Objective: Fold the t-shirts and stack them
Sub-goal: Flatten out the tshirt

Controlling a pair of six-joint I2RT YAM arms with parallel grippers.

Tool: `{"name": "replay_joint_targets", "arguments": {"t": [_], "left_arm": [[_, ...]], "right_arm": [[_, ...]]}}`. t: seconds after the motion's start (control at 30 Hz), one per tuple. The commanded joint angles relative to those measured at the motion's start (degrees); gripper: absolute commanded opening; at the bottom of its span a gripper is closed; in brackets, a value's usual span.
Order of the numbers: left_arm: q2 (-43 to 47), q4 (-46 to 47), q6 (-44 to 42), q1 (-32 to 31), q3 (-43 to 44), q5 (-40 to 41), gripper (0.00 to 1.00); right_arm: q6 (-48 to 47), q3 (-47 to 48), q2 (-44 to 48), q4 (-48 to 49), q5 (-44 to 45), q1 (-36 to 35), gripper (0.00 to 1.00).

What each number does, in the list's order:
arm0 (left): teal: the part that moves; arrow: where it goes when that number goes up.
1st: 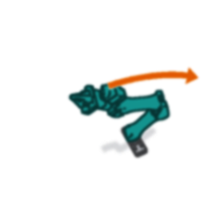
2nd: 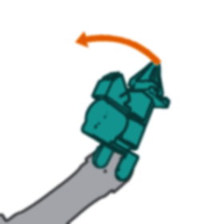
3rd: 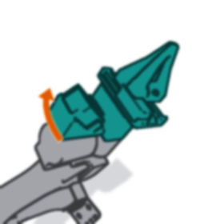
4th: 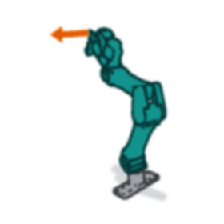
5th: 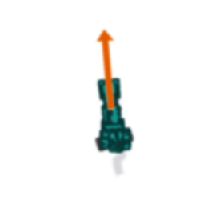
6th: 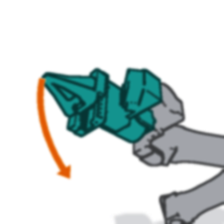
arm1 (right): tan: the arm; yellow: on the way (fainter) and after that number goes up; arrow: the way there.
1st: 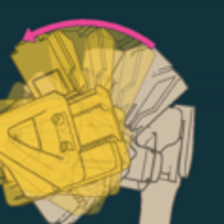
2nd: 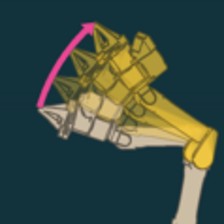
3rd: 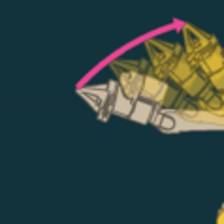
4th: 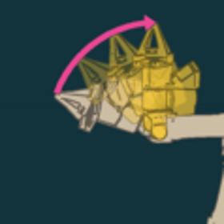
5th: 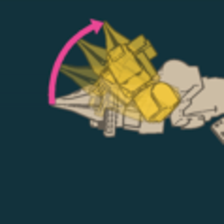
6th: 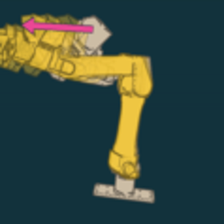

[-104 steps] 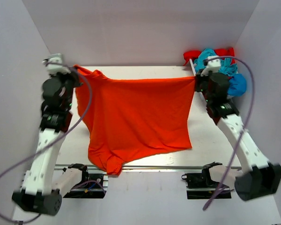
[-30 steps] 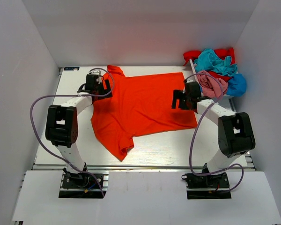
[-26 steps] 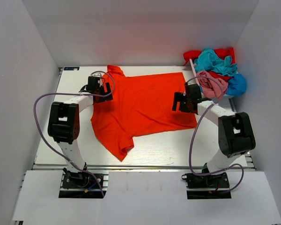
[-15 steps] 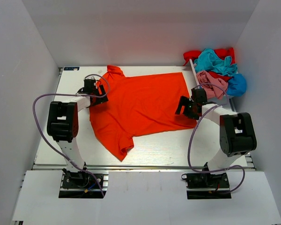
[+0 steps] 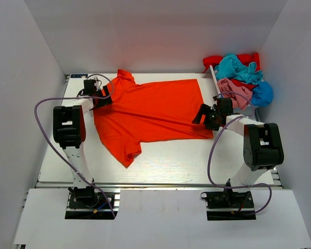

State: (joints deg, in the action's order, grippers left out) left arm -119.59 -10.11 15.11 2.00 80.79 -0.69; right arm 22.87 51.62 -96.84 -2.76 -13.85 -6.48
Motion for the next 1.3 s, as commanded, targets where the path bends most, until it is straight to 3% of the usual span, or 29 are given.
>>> {"name": "replay_joint_targets", "arguments": {"t": [0.0, 0.13, 0.37, 0.57, 0.87, 1.0, 1.13, 1.27], "left_arm": [[-2.0, -6.3, -4.6, -0.2, 5.1, -8.2, 1.0], [5.2, -9.3, -5.5, -0.9, 4.7, -8.7, 1.0], [31.1, -10.4, 5.4, -1.4, -16.5, -8.1, 1.0], [50.8, -11.0, 12.5, -4.1, -36.3, -17.1, 1.0], [68.7, -26.4, 17.5, -12.7, -49.8, -15.0, 0.99], [69.4, -29.2, 19.2, -15.3, -53.2, -14.1, 0.93], [63.1, -27.2, 20.6, -18.3, -54.3, -13.4, 0.86], [56.3, -27.2, 21.1, -22.2, -53.1, -7.6, 0.8]], "right_arm": [[-3.1, 0.1, 3.2, -0.8, -3.1, -0.6, 0.9], [-5.4, 1.5, 9.1, -1.2, -0.6, -1.4, 0.9], [-3.3, -1.9, 20.0, -4.6, 8.5, -2.2, 0.9], [4.6, -7.0, 24.0, -5.8, 15.5, -1.9, 0.9], [6.7, -5.5, 23.5, -8.7, 21.0, -1.8, 0.9], [6.7, -4.7, 23.6, -9.8, 22.8, -1.8, 0.9], [6.8, -5.2, 23.7, -9.6, 23.7, -1.8, 0.9], [6.8, -5.6, 23.5, -9.8, 24.6, -1.8, 0.9]]}}
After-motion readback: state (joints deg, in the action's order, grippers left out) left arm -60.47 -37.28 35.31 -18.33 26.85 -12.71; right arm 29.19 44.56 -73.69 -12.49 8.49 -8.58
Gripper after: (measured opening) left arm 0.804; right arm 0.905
